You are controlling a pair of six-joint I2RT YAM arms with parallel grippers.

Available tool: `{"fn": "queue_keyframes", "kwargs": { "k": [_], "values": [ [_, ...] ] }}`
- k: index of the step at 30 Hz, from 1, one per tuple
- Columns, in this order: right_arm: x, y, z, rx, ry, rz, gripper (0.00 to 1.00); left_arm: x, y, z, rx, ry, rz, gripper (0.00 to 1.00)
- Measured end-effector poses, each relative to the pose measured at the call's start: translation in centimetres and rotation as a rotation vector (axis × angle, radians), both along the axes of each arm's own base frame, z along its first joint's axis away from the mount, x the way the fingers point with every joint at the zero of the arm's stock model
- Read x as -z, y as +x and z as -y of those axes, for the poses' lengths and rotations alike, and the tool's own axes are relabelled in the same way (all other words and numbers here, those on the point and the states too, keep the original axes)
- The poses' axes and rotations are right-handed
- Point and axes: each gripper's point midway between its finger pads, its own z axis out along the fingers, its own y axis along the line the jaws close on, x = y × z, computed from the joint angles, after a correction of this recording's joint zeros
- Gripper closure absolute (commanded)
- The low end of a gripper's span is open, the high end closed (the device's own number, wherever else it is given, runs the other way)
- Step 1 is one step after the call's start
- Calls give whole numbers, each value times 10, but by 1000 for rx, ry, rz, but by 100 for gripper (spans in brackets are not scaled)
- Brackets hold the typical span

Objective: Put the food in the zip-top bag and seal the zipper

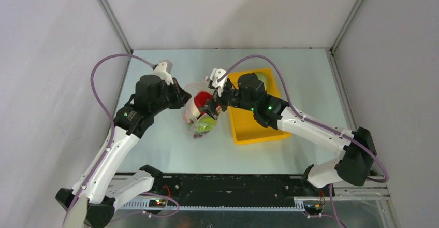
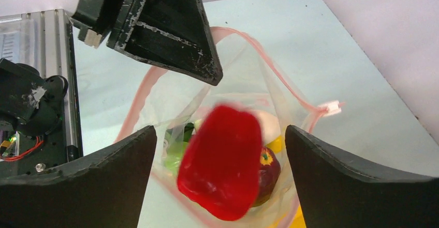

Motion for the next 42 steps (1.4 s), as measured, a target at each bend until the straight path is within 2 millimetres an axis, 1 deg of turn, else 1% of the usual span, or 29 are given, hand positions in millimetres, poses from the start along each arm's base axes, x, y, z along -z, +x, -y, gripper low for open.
{"fn": "queue_keyframes", "kwargs": {
  "k": [7, 12, 14, 17, 20, 22, 25, 28, 30, 31, 32, 34, 38, 39, 40, 42],
  "values": [
    [-4, -5, -2, -10, 5, 8, 1, 0, 0, 0, 0, -1, 1, 100],
    [-15, -7, 3, 6, 28, 13, 1, 0, 0, 0, 0, -1, 1, 100],
    [-21, -3, 8, 42, 41, 17, 1, -1, 0, 0, -1, -1, 3, 100],
    [-31, 7, 20, 134, 59, 27, 1, -2, -1, -1, -1, -3, 7, 100],
    [-38, 26, 38, 260, 78, 31, 1, -4, -2, -1, -1, -5, 12, 100],
    [-40, 43, 53, 351, 90, 19, 1, -4, -2, -1, -1, -6, 13, 100],
    [-34, 75, 86, 488, 97, -27, 1, -4, -2, -1, -1, -6, 13, 100],
    [-23, 104, 120, 600, 93, -78, 1, -5, -2, -1, -1, -7, 15, 100],
    [-12, 124, 142, 666, 72, -98, 1, -5, -2, -1, -1, -6, 15, 100],
    [-3, 135, 153, 700, 48, -101, 1, -5, -2, -1, -1, -6, 15, 100],
    [4, 143, 159, 719, 29, -103, 0, -5, -2, -1, -1, -6, 15, 100],
    [27, 159, 169, 758, -28, -113, 1, -5, -2, -1, -1, -6, 15, 100],
    [85, 190, 187, 829, -148, -186, 0, -5, -2, -1, -1, -6, 14, 100],
    [95, 195, 190, 844, -168, -203, 0, -5, -2, -1, -1, -6, 14, 100],
    [110, 202, 195, 863, -197, -232, 1, -5, -2, -1, -1, -6, 15, 100],
    [131, 212, 200, 890, -228, -274, 0, -4, -2, -1, -1, -6, 15, 100]
  ]
}}
